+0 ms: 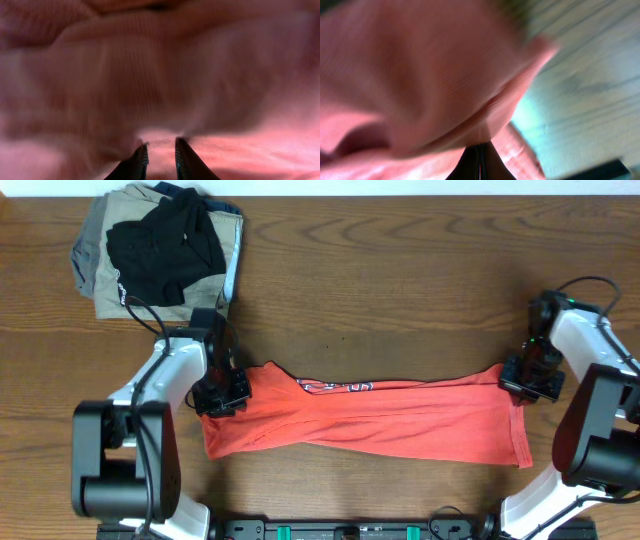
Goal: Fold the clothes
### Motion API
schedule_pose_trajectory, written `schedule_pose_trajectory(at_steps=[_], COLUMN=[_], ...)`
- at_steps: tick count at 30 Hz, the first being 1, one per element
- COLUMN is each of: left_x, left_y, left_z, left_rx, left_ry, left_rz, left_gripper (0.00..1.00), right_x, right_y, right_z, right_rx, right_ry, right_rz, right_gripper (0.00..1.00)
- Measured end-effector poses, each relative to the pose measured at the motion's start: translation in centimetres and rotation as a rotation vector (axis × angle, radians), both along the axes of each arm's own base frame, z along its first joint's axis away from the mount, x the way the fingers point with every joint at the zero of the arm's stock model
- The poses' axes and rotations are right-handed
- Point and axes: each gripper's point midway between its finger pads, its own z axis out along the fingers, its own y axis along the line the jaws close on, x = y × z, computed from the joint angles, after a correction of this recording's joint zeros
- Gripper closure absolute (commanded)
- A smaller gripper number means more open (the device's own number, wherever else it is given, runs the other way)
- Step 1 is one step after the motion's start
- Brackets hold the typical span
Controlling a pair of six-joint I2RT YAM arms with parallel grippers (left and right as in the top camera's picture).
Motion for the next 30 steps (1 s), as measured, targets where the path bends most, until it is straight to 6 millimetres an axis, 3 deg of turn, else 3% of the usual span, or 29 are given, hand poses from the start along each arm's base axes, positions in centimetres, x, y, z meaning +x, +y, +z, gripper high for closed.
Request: schedule_pose_trajectory(at_steps=[5,11,27,29,30], left_x=[0.1,0.2,0.4,0.1,-0.2], left_y=[0.1,0.7,7.4,8.2,8.6], left_z=[-0.6,-0.6,-0.7,-0.6,-0.5], left_rx=[0.007,0.011,0.074,0.096,0.108], left_ry=[0.015,0.016,0.017,0.030,0.043], left_rz=[0.005,0.035,0.259,0.282,0.290], left_gripper=[0.78,0.78,0.78,0.81,0.90], right_x=[1.1,2.4,3.8,4.0,4.1], right_y=[-1.2,-1.3,-0.3,0.5,0.8], right_z=[-0.4,-0.6,-0.7,-0.7,-0.7], right_rx=[0.012,0.018,0.089,0.138,0.160], right_ry=[-0.069,-0.123,-0.187,-0.200,-0.205], right_rz=[-0.052,-0.052,-0.019,0.009,0.020], right_gripper=[0.99,0.99,0.99,0.96,0.89])
